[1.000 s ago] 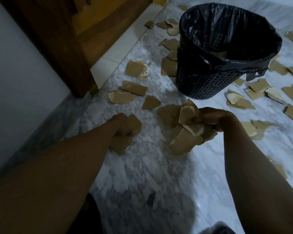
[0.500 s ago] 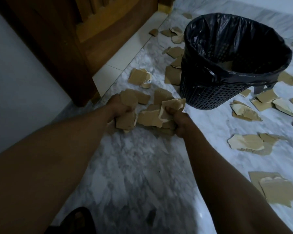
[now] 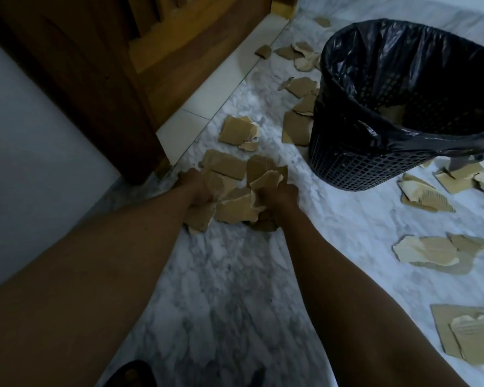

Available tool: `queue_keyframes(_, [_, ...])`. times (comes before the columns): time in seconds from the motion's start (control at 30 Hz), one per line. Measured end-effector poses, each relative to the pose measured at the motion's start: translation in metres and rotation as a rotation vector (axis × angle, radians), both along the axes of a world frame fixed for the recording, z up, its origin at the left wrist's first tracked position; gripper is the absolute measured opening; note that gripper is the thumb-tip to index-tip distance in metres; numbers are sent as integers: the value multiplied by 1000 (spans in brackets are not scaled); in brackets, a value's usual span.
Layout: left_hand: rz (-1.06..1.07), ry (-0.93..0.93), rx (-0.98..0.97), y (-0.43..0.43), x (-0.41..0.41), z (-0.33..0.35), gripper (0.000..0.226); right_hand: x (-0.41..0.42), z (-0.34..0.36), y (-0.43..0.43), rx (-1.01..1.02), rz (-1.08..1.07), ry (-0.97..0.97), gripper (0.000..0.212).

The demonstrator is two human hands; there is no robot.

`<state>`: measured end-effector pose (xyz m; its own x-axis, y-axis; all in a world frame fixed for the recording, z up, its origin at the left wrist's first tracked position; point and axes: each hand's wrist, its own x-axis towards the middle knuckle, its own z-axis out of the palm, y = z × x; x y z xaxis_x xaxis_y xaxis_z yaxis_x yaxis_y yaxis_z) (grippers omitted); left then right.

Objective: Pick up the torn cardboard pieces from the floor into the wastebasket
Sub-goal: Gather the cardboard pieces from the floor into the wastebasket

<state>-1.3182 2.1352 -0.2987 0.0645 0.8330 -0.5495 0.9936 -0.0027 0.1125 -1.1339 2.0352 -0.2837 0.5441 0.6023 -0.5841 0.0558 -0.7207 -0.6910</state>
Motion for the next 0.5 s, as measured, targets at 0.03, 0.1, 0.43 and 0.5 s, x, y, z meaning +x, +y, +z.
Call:
queue_keyframes(0.03, [51,-3,-6,-6,-1,3,94,0,-3,-2,17,2,-12,69])
queue_keyframes(0.1, [28,32,-49,-17,0,15,98,-2,-5,-9,32,17,10,62])
queue_keyframes(0.43, [-178,-22,-108,-67,7,30,59,0,1,-27,95,162,50,65])
queue_keyframes(0.5, [-123,-57,-120,-75,4,23,68,4,2,-28,77,155,115,68])
